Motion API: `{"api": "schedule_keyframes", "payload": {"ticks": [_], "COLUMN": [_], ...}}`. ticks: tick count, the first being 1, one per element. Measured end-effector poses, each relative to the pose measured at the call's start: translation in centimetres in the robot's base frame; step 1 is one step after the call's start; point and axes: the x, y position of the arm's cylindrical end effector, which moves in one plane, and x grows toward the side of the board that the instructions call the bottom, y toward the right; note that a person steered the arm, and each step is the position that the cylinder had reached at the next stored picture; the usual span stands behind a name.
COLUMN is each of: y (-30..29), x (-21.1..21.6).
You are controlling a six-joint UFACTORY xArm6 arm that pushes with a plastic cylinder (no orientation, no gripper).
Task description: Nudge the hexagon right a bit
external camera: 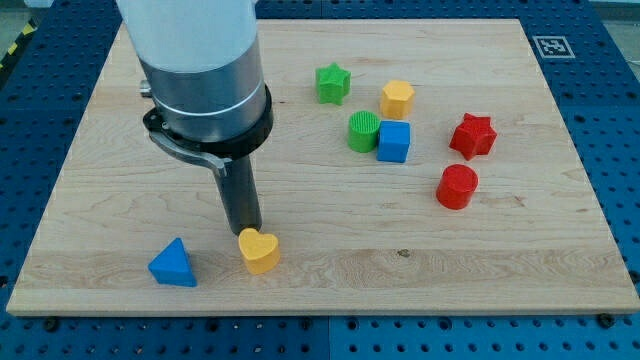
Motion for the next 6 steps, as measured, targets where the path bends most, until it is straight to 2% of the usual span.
{"api": "schedule_keyframes", "payload": {"ticks": [3,5,6], "y": [0.0,1.4,5.7], "x": [-0.1,-14.3,-14.7]}}
